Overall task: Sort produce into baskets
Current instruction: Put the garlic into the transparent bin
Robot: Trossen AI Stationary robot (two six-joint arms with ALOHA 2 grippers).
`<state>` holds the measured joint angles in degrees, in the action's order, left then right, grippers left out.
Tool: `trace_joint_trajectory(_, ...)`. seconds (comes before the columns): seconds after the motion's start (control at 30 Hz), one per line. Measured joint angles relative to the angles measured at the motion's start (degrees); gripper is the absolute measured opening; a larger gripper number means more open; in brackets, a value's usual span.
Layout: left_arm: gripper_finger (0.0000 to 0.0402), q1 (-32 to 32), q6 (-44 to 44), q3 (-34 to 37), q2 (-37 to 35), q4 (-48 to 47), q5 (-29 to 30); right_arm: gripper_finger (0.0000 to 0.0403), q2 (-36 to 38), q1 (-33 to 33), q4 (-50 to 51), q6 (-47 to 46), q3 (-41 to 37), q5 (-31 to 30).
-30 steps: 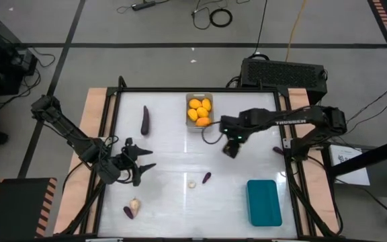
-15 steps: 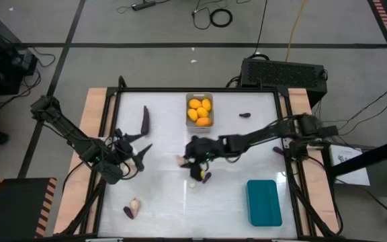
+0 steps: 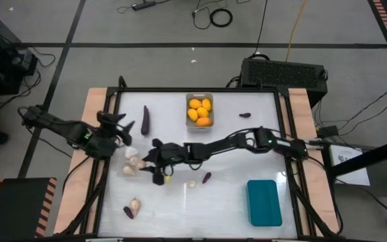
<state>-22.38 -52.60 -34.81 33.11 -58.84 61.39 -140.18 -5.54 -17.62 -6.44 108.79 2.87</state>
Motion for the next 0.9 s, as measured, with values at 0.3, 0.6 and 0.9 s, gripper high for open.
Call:
trace_joint_trajectory(0.3, 0.0253, 0.25, -0.13, 0.29, -6.56, -0.05, -9.59, 0.0169, -6.23, 1.34, 13.41, 2.07, 15.63, -0.41)
trace_joint_trajectory(0.6, 0.0253, 0.25, 0.6, 1.42, -5.73, 1.74, -10.32, 0.0247, -4.21, 2.36, 24.36, 2.72, 18.84, -0.36)
trace_joint_trajectory(0.9, 0.0253, 0.25, 0.44, 1.42, -4.89, 1.81, -16.63, 0.0265, 5.39, 3.03, 59.46, 4.44, 19.17, 0.18)
